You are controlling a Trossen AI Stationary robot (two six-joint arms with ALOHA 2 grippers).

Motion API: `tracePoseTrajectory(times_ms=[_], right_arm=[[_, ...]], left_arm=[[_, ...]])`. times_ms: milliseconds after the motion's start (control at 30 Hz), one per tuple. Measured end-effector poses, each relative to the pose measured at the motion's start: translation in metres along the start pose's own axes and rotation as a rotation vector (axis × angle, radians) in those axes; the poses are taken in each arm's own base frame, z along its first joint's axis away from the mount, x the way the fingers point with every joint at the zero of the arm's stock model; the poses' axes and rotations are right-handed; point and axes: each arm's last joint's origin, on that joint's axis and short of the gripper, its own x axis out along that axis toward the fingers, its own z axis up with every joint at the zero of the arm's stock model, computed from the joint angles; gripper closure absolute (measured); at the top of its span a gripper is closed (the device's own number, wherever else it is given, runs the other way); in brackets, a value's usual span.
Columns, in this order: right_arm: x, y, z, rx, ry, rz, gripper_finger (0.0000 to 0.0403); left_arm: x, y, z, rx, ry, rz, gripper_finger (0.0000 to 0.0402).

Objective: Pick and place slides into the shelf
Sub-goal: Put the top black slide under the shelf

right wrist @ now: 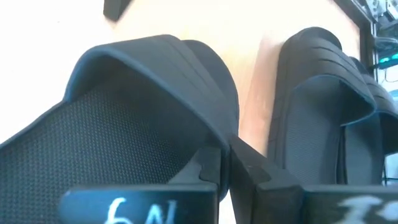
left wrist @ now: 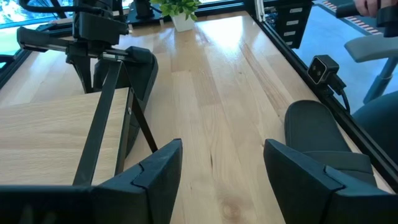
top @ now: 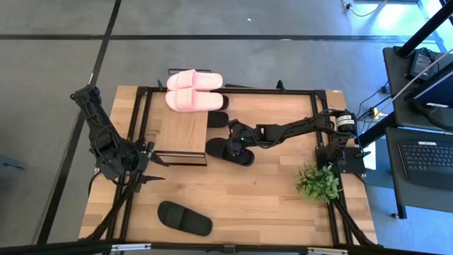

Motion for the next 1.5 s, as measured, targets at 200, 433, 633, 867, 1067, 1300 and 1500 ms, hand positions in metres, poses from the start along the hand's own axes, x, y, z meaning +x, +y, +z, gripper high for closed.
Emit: tracePoseTrajectory(times_ms=[200,433,633,867,1067,1300,1500], right_arm=[[0.001,-0.004,-0.002,-0.040,-0.005,-0.009,0.0388],[0.002,-0.017,-0.003,-0.074,-0.078,-0.028,0.0388],[0.003,-0.023,-0.008,-0.055,-0.104,-0.003,0.0386],[0.003,-0.024,-0.007,-0.055,-0.110,-0.007,0.0363],[0.003,-0.023,-0.007,-0.053,-0.109,-0.004,0.0335],[0.003,-0.023,-0.008,-0.053,-0.107,-0.002,0.0292],[0.003,-0.023,-0.008,-0.053,-0.106,-0.004,0.0262]], left_arm=[[0.000,0.000,0.000,0.001,0.000,0.000,0.0185],[0.000,0.000,0.000,0.001,0.000,0.000,0.0185],[0.000,0.000,0.000,0.048,0.000,0.000,0.0185],[0.000,0.000,0.000,0.131,0.000,0.000,0.0185],[0.000,0.000,0.000,0.131,0.000,0.000,0.0185],[0.000,0.000,0.000,0.131,0.000,0.000,0.0185],[0.000,0.000,0.000,0.131,0.000,0.000,0.0185]])
